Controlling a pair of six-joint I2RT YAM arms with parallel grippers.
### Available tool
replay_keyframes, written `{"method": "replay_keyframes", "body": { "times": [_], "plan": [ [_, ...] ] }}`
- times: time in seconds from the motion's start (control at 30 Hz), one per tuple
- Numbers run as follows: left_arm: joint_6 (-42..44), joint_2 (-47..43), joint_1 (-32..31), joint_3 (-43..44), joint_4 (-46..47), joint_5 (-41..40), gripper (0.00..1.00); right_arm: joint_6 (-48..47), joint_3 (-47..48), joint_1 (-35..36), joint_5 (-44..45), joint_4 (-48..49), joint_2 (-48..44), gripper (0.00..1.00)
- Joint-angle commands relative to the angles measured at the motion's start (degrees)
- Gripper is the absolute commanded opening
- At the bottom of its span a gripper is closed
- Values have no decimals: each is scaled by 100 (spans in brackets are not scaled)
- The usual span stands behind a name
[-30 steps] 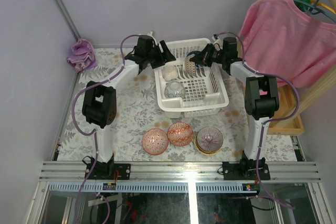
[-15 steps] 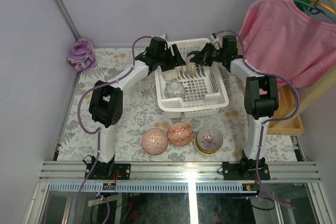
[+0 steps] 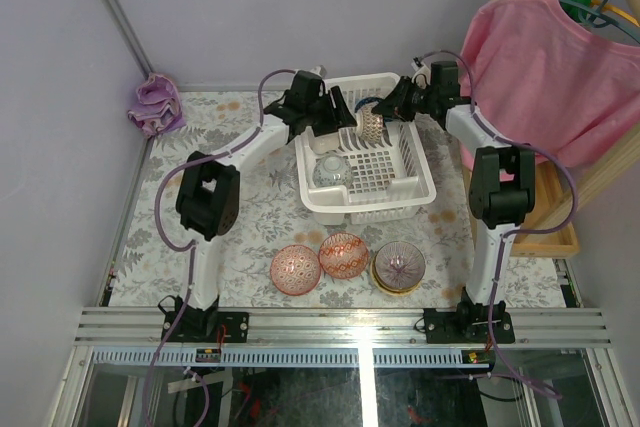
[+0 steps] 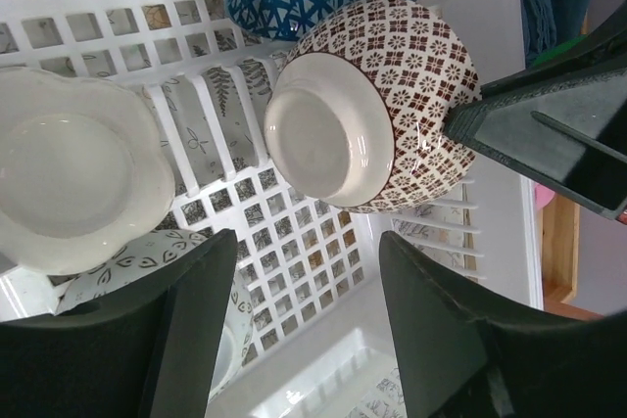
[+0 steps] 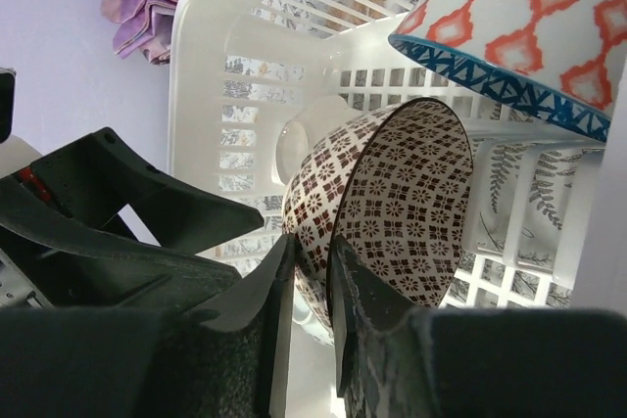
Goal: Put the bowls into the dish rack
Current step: Adjust the bowl in the dish rack.
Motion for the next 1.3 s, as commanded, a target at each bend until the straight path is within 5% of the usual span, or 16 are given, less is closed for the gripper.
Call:
{"method": "replay_keyframes", "body": {
  "times": [0.0, 0.27, 0.6, 1.27],
  "plan": [
    [-8, 194, -108, 356, -24, -41, 59, -744, -15, -76, 1155, -982, -14, 23],
    [-23, 552, -210, 895, -195, -153, 58, -1346, 143, 16, 2036, -1623, -213, 24],
    [-43, 1037, -249, 1424, -365, -190, 58, -1660, 197, 101, 2402, -1977, -246, 40],
    [-21, 1568, -276, 1526, -532, -265, 57, -2057, 815, 424, 2238, -2562, -240, 31]
  ]
}}
